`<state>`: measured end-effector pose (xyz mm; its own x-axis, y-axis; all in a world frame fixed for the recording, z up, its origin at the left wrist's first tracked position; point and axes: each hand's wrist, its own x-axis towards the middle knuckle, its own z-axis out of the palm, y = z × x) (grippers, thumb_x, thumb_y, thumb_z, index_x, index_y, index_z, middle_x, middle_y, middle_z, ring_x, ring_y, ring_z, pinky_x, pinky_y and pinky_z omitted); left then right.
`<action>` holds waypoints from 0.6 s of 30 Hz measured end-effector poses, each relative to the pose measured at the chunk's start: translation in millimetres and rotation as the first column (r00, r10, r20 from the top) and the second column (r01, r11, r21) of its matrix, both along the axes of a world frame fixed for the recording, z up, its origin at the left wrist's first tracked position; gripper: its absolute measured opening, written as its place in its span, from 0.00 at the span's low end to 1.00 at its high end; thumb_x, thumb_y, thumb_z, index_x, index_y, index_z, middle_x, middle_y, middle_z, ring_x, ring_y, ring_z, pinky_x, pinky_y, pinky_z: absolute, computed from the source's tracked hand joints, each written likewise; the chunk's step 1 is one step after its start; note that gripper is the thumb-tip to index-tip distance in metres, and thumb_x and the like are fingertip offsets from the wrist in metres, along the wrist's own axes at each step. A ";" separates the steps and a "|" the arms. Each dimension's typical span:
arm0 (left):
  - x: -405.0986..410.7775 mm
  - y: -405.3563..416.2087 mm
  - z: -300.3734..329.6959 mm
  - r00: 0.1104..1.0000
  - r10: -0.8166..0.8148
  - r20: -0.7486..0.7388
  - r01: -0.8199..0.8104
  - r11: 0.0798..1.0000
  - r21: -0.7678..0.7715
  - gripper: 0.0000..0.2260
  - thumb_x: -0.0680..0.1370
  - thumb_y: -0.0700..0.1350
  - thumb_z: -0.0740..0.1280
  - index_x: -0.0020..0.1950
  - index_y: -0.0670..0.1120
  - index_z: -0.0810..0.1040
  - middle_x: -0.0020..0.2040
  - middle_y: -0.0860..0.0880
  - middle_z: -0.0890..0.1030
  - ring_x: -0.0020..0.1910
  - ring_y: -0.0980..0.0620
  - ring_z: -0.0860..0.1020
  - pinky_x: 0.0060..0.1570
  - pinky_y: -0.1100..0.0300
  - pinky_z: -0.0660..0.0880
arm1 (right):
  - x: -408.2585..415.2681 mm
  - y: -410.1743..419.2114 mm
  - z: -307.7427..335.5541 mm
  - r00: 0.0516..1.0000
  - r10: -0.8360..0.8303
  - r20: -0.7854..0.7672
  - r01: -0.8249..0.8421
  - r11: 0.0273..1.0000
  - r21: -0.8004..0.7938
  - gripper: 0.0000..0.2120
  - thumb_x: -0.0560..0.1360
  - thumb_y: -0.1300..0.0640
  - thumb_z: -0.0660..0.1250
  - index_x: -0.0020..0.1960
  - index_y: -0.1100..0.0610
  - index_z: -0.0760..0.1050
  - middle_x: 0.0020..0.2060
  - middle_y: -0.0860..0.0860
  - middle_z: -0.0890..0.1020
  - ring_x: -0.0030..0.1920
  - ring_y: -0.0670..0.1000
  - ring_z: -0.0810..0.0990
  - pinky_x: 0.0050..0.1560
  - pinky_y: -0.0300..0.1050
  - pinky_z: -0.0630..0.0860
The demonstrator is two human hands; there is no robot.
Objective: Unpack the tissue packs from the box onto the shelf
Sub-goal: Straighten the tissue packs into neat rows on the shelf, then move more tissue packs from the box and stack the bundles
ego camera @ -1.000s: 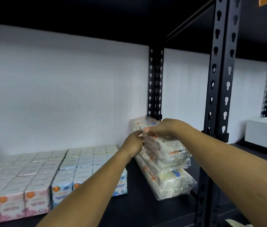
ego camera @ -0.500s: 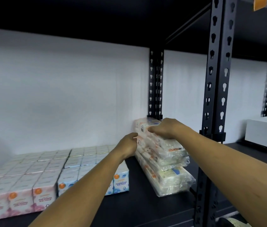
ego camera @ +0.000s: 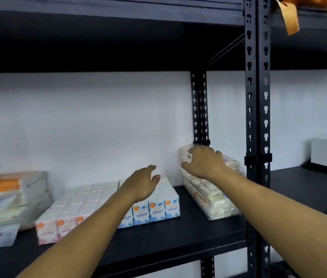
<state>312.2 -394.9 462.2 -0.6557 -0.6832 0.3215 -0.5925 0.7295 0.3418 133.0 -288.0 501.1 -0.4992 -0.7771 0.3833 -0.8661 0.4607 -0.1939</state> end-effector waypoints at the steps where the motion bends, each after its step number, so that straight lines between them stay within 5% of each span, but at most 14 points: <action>1: 11.1 5.7 0.3 1.000 0.009 -0.007 -0.009 1.000 -0.010 0.24 0.84 0.55 0.54 0.79 0.50 0.57 0.78 0.50 0.62 0.76 0.49 0.62 0.73 0.53 0.60 | 8.8 3.7 -1.7 1.000 0.014 0.005 -0.014 1.000 -0.002 0.29 0.75 0.40 0.60 0.72 0.52 0.68 0.71 0.57 0.70 0.70 0.61 0.67 0.69 0.59 0.63; 7: 82.4 46.8 -20.9 0.987 0.033 -0.158 -0.025 0.998 0.055 0.21 0.83 0.53 0.56 0.77 0.52 0.63 0.75 0.50 0.67 0.71 0.49 0.69 0.68 0.56 0.64 | 68.1 32.8 -33.6 0.973 0.189 0.130 -0.178 0.980 -0.091 0.30 0.76 0.40 0.61 0.75 0.50 0.65 0.72 0.54 0.68 0.71 0.59 0.67 0.70 0.58 0.65; 14: 190.6 109.4 -115.3 0.929 0.121 -0.350 -0.036 0.971 0.238 0.17 0.83 0.49 0.59 0.72 0.52 0.71 0.67 0.57 0.74 0.65 0.59 0.72 0.60 0.65 0.66 | 144.3 72.4 -137.4 0.856 0.423 0.298 -0.368 0.903 -0.224 0.27 0.77 0.42 0.65 0.74 0.49 0.68 0.72 0.49 0.70 0.71 0.53 0.69 0.70 0.57 0.67; 18: 244.9 139.9 -188.0 0.925 0.206 -0.320 -0.080 0.927 0.366 0.15 0.83 0.48 0.59 0.70 0.53 0.73 0.65 0.60 0.75 0.64 0.64 0.71 0.63 0.65 0.67 | 194.4 99.4 -205.7 0.758 0.510 0.407 -0.416 0.858 -0.301 0.23 0.78 0.46 0.66 0.71 0.49 0.71 0.69 0.47 0.72 0.68 0.48 0.71 0.64 0.42 0.68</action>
